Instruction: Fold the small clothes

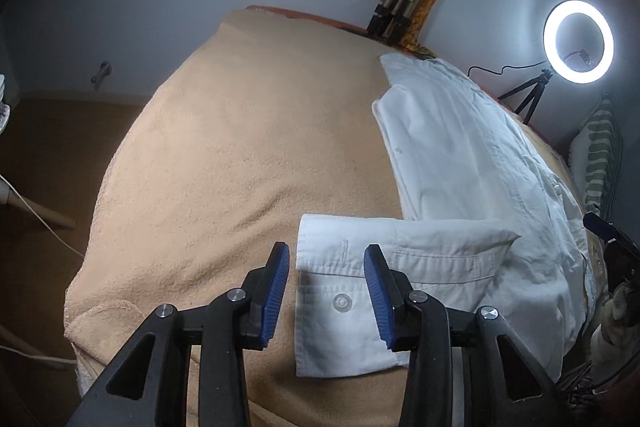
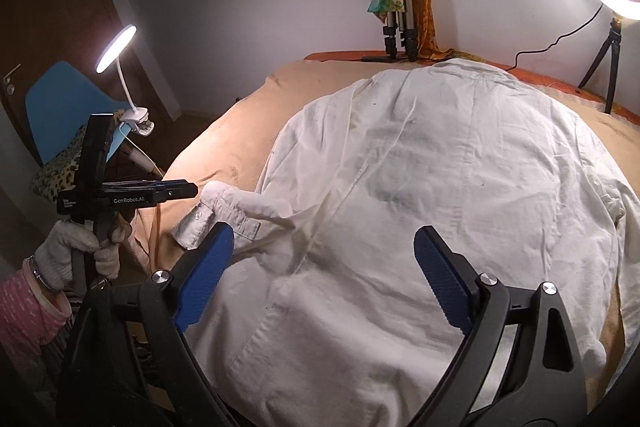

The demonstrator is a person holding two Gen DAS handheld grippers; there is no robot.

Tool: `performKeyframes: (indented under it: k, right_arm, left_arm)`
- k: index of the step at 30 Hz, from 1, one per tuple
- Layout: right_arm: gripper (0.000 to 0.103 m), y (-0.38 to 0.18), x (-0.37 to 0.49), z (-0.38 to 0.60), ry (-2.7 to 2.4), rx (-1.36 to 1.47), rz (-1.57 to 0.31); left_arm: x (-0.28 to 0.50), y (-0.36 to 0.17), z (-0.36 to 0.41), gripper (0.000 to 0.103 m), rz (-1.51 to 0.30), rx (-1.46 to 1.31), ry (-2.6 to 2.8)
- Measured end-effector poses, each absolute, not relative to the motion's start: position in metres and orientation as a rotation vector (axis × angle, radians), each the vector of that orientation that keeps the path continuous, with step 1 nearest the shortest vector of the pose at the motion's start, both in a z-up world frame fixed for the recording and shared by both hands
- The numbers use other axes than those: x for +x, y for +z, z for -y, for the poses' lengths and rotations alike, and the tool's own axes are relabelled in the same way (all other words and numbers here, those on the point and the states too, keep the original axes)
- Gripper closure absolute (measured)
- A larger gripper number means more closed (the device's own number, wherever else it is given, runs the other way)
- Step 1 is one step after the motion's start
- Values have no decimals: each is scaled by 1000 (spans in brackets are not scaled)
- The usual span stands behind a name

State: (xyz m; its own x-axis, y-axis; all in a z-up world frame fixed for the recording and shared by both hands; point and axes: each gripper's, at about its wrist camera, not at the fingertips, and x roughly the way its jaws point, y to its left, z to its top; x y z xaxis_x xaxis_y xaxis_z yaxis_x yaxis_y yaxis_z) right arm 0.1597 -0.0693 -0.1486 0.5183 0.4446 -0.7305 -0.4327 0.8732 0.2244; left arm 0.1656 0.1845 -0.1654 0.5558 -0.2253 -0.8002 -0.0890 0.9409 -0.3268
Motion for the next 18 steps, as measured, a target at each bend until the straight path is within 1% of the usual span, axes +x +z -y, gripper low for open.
performKeyframes:
  k: [2, 3, 4, 5, 6, 7, 8, 13, 18]
  right_arm:
    - [9, -155, 169, 64, 538, 50, -918]
    - [10, -159, 174, 62, 545, 74, -940]
    - [11, -164, 180, 61, 545, 98, -961]
    - [16, -168, 186, 60, 543, 121, -981]
    - [20, -173, 191, 59, 543, 144, -1004]
    - [23, -178, 196, 58, 542, 162, -1024]
    - [27, -183, 199, 58, 539, 176, -1041]
    - [28, -194, 203, 65, 516, 198, -1072]
    - [29, -184, 201, 77, 507, 195, -1048]
  left_arm:
    - [169, -173, -178, 51, -1008, -331, -102]
    - [171, -177, -175, 51, -1017, -314, -99]
    - [171, -181, -173, 55, -1026, -305, -101]
    - [171, -184, -171, 62, -1026, -293, -96]
    - [170, -182, -169, 73, -1007, -273, -84]
    - [171, -183, -169, 99, -1019, -278, -103]
    - [170, -183, -170, 101, -1019, -309, -130]
    - [149, -152, -161, 102, -936, -323, -203]
    - [107, -100, -116, 101, -828, -156, -323]
